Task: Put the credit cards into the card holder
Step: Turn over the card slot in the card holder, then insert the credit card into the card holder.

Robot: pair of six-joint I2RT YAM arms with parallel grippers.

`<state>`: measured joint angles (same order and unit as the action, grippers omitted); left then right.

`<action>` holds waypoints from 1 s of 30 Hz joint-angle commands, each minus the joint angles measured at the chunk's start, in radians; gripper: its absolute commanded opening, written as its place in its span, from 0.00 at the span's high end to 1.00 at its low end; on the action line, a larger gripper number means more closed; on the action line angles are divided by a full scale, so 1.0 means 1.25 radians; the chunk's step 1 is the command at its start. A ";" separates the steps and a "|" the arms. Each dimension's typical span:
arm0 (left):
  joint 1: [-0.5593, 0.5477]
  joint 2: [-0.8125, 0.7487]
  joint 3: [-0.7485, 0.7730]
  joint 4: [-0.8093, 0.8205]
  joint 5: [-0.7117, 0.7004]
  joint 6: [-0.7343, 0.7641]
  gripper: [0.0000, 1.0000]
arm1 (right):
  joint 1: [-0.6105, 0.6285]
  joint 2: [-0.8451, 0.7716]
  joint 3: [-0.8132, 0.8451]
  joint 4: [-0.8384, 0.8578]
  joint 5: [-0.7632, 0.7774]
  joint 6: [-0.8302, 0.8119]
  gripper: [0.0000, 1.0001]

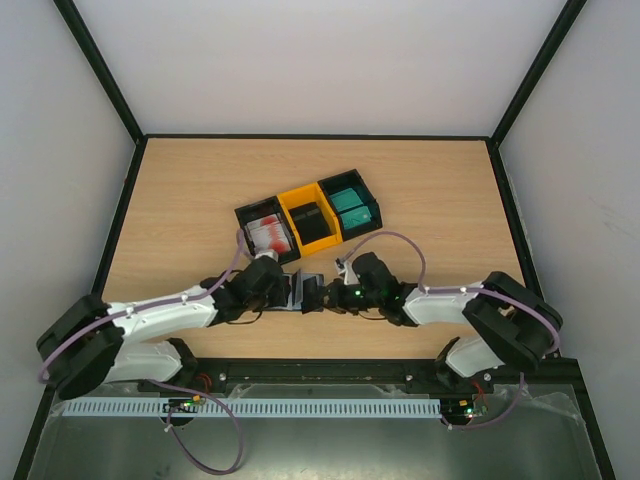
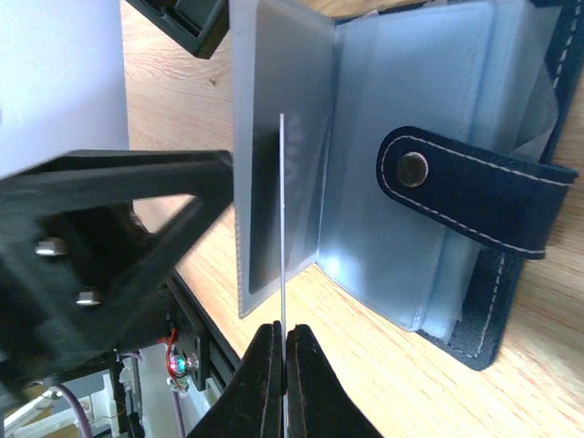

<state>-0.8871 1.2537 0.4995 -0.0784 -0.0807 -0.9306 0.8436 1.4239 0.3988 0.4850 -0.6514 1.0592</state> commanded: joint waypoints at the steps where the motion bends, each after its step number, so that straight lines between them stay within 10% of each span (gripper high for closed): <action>1: -0.002 -0.083 0.037 -0.078 -0.095 -0.015 0.69 | 0.020 0.043 0.039 0.037 -0.004 -0.004 0.98; 30: 0.099 -0.128 -0.116 -0.004 0.039 -0.016 0.46 | 0.048 0.062 0.083 -0.060 0.242 0.015 0.98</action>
<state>-0.7830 1.0698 0.3840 -0.1535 -0.1009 -0.9581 0.8982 1.5093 0.5072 0.4191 -0.3946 1.0630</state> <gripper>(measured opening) 0.540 0.022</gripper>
